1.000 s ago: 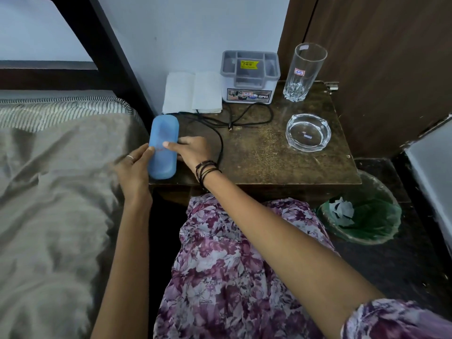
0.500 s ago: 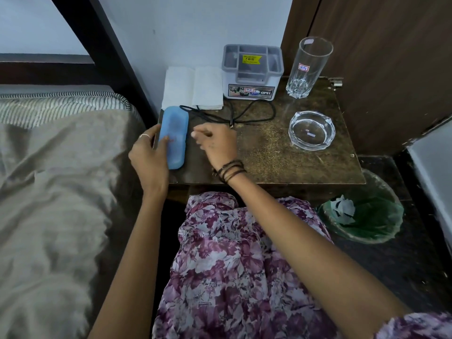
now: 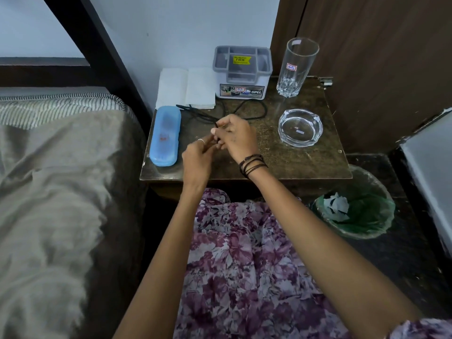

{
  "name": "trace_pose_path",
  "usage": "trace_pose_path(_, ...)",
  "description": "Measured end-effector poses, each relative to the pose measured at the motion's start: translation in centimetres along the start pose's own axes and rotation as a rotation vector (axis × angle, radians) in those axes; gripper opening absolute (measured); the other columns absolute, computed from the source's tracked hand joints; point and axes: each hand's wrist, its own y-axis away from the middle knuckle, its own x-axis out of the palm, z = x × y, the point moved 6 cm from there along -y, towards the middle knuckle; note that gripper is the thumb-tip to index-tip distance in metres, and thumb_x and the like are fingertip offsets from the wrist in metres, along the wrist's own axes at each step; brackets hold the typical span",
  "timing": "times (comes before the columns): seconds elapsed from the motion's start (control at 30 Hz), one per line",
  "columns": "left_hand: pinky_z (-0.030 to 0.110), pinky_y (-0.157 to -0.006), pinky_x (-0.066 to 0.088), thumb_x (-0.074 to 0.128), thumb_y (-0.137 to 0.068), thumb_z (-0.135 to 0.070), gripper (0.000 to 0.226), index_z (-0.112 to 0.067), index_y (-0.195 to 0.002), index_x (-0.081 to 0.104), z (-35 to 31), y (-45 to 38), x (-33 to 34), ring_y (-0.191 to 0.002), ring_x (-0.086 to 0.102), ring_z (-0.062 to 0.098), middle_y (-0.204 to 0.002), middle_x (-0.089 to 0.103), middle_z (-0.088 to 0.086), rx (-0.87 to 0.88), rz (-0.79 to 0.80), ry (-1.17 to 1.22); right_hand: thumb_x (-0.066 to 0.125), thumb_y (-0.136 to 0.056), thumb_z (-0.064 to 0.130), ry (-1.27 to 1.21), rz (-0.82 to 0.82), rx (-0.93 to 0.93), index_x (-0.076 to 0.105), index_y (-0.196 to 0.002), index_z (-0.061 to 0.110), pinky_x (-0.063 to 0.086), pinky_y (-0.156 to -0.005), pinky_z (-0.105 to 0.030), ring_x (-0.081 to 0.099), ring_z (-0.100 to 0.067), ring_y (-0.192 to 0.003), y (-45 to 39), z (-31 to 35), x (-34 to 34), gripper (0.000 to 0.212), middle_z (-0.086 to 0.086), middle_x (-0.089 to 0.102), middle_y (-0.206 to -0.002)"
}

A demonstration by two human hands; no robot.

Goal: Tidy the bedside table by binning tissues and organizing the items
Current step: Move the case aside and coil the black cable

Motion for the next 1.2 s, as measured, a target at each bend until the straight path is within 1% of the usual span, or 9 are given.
trace_pose_path(0.17, 0.028, -0.075, 0.055, 0.06, -0.088, -0.008, 0.017, -0.005, -0.101, 0.071, -2.3, -0.1, 0.5, -0.062, 0.062, 0.007, -0.076, 0.069, 0.009, -0.007, 0.121, 0.033, 0.07, -0.078, 0.017, 0.04, -0.084, -0.141, 0.059, -0.097, 0.013, 0.048, -0.062, -0.017, 0.057, -0.004, -0.063, 0.8, 1.1, -3.8, 0.023, 0.001, 0.064, -0.078)
trace_pose_path(0.27, 0.017, -0.055, 0.046, 0.054, -0.092, -0.01, 0.021, -0.016, -0.076, 0.066, -4.8, 0.2, 0.6, -0.044, 0.051, -0.004, -0.063, 0.059, -0.003, 0.034, 0.249, 0.039, 0.064, -0.084, 0.019, 0.107, -0.009, -0.346, 0.068, -0.1, 0.015, 0.035, -0.086, -0.007, 0.052, -0.007, -0.096, 0.9, 2.9, -5.0, 0.017, -0.001, 0.06, -0.11)
trace_pose_path(0.37, 0.01, -0.044, 0.035, 0.049, -0.095, -0.012, 0.027, -0.019, -0.073, 0.063, -7.4, 1.0, 0.1, -0.043, 0.045, -0.003, -0.067, 0.055, -0.004, 0.042, 0.344, 0.273, 0.043, -0.095, 0.024, -0.011, 0.083, -0.332, 0.069, -0.099, 0.01, 0.015, -0.096, 0.002, 0.036, -0.01, -0.125, 0.4, 3.4, -5.7, 0.03, -0.004, 0.054, -0.133)
trace_pose_path(0.47, 0.01, -0.044, 0.033, 0.044, -0.097, -0.011, 0.032, -0.021, -0.077, 0.068, -9.5, 1.5, -0.4, -0.045, 0.041, -0.001, -0.072, 0.052, 0.0, 0.047, 0.37, 0.524, 0.034, -0.096, 0.033, -0.185, 0.106, -0.206, 0.055, -0.125, 0.005, 0.02, -0.109, -0.016, 0.033, -0.014, -0.135, 0.4, 2.4, -5.4, 0.045, -0.001, 0.048, -0.136)
trace_pose_path(0.57, 0.012, -0.042, 0.036, 0.04, -0.097, -0.004, 0.024, -0.012, -0.099, 0.063, -10.5, 1.1, -0.5, -0.046, 0.045, -0.001, -0.075, 0.062, -0.001, 0.014, 0.3, 0.787, 0.037, -0.093, 0.036, -0.356, 0.139, -0.153, 0.06, -0.1, -0.002, 0.041, -0.098, -0.028, 0.062, -0.007, -0.097, 1.4, 2.1, -4.2, 0.045, -0.004, 0.068, -0.093)
trace_pose_path(0.63, 0.015, -0.041, 0.039, 0.042, -0.096, -0.003, 0.022, -0.012, -0.108, 0.059, -10.6, 0.3, -0.3, -0.049, 0.051, 0.0, -0.084, 0.066, -0.001, -0.003, 0.25, 0.884, 0.036, -0.094, 0.031, -0.369, 0.197, -0.151, 0.055, -0.08, 0.013, 0.043, -0.085, -0.035, 0.061, -0.008, -0.07, 2.4, 2.0, -3.0, 0.03, -0.004, 0.063, -0.07)
trace_pose_path(0.8, 0.015, -0.059, 0.051, 0.04, -0.098, -0.006, 0.04, -0.007, -0.138, 0.039, -9.6, -1.5, -0.2, -0.081, 0.065, 0.0, -0.117, 0.059, -0.004, 0.11, 0.06, 0.491, 0.042, -0.098, 0.026, -0.108, 0.291, -0.166, 0.053, -0.077, 0.024, 0.044, -0.057, -0.038, 0.053, -0.018, -0.051, 4.7, 2.2, -2.5, 0.024, 0.0, 0.048, -0.057)
trace_pose_path(0.97, 0.005, -0.051, 0.04, 0.041, -0.095, -0.003, 0.022, -0.01, -0.11, 0.055, -9.3, -2.1, -0.4, -0.062, 0.053, -0.004, -0.09, 0.064, 0.0, 0.315, 0.072, -0.153, 0.057, -0.089, 0.033, 0.159, 0.172, -0.274, 0.068, -0.073, 0.023, 0.025, -0.049, -0.026, 0.032, -0.005, -0.042, 4.2, 4.6, -5.7, 0.022, 0.006, 0.042, -0.047)
trace_pose_path(1.2, 0.019, -0.041, 0.025, 0.035, -0.098, -0.008, 0.03, -0.018, -0.083, 0.06, -8.1, -1.3, 0.2, -0.038, 0.032, 0.004, -0.058, 0.051, 0.003, 0.113, 0.277, 0.201, 0.074, -0.073, 0.035, 0.113, 0.0, -0.337, 0.073, -0.071, 0.016, 0.038, -0.055, -0.021, 0.047, 0.004, -0.05, 1.2, 6.9, -9.6, 0.019, 0.017, 0.052, -0.053)
